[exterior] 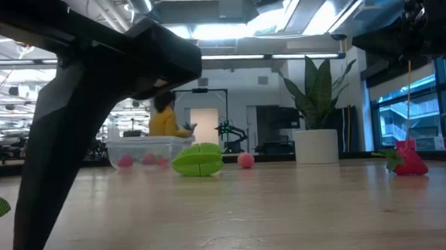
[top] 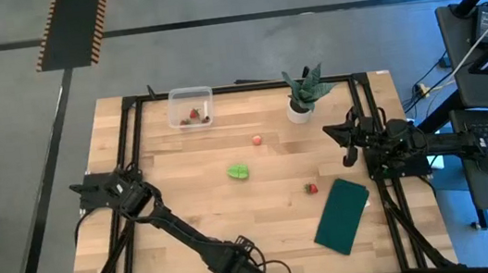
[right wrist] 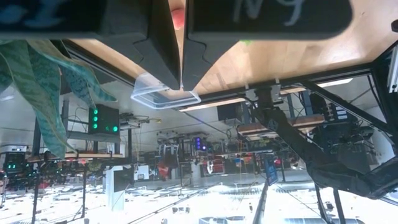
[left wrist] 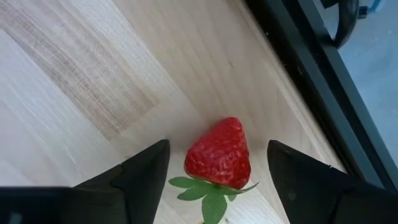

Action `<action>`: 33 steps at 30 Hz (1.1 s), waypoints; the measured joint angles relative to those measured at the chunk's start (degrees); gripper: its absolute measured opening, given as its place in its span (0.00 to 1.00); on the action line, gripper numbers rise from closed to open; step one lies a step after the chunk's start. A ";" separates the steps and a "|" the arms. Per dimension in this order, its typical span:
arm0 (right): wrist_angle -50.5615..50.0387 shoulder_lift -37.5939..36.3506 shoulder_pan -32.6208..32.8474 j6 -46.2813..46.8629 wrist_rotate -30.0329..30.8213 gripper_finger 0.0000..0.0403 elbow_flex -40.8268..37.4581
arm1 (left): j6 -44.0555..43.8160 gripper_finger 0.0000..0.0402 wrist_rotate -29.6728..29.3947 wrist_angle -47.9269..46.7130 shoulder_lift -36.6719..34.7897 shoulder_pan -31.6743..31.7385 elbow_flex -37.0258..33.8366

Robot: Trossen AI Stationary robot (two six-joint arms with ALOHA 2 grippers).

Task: Pick and placing Produce into tupperware
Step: Put the red strawberry into the transparent container

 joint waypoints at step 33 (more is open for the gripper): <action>0.13 -0.02 0.00 -0.02 0.01 0.05 -0.01 | -3.10 0.36 -0.86 0.24 0.17 0.05 -0.15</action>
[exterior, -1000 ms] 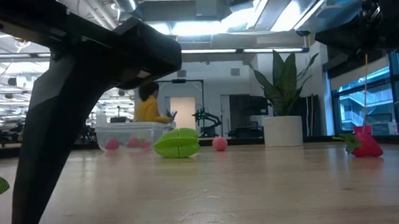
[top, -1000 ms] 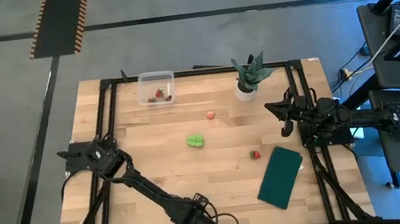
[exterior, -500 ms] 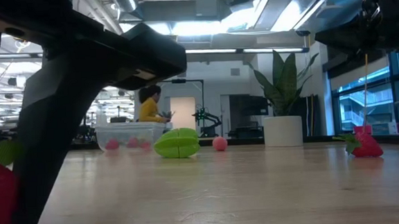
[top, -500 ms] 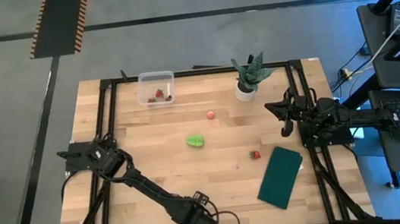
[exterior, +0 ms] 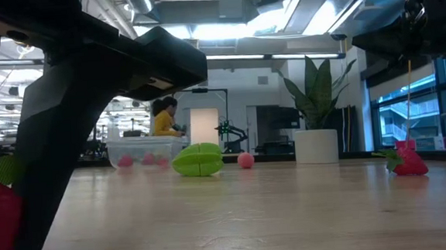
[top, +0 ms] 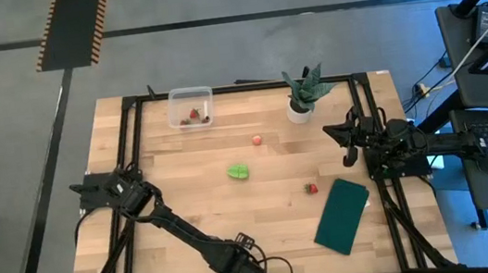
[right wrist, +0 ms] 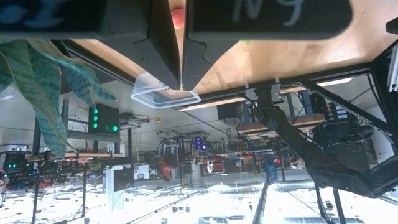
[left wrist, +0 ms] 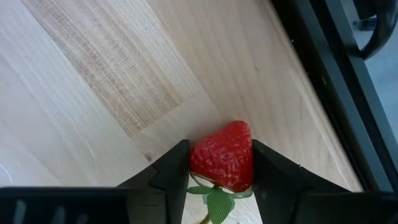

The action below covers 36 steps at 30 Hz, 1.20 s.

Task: Pick and placing Produce into tupperware
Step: Put the red strawberry into the transparent container

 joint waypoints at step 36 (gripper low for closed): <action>0.57 0.02 0.02 -0.02 0.02 0.05 0.01 | -19.55 0.37 -8.76 -4.71 -3.73 0.13 0.81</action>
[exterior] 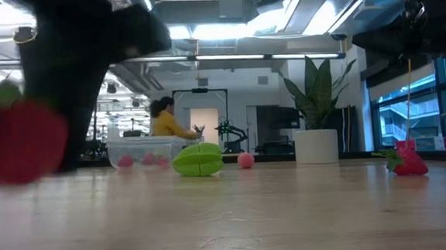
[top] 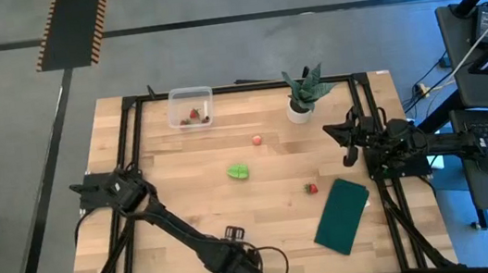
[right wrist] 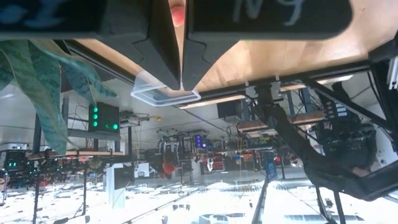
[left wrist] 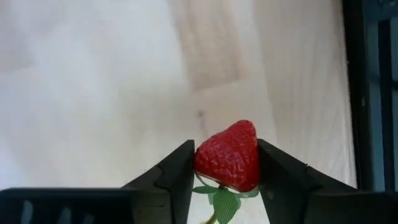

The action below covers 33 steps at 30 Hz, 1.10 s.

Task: Pick and placing Produce into tupperware
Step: Put the red strawberry into the transparent container

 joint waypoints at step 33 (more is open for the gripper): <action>7.86 -0.02 -0.02 0.69 -0.04 0.05 0.01 | 5.35 0.36 -54.74 -3.75 -44.56 25.09 0.28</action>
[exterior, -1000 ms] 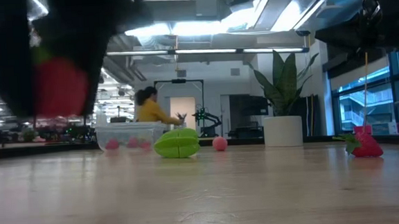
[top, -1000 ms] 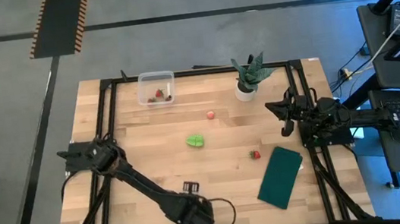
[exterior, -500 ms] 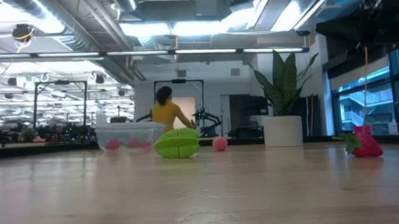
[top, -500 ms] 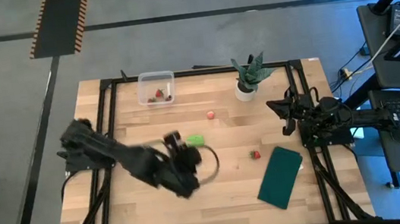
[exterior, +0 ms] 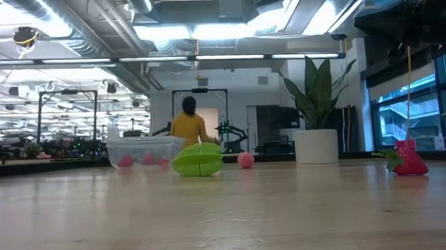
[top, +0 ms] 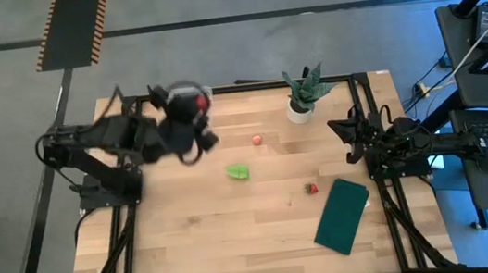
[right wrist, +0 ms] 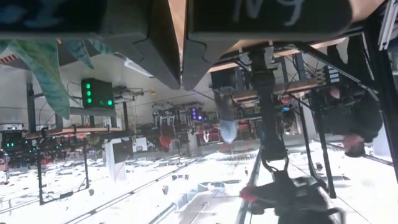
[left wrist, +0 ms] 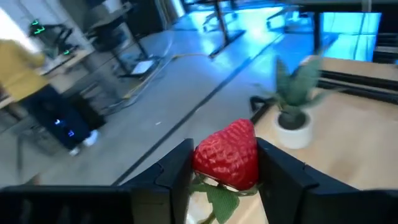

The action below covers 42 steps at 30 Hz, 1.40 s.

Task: Pick and placing Produce into tupperware
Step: Put the red strawberry into the transparent container

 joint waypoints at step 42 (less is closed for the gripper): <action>1.50 0.00 -0.03 -1.86 0.24 0.05 0.00 | 13.55 0.38 42.65 7.15 18.86 49.35 -28.52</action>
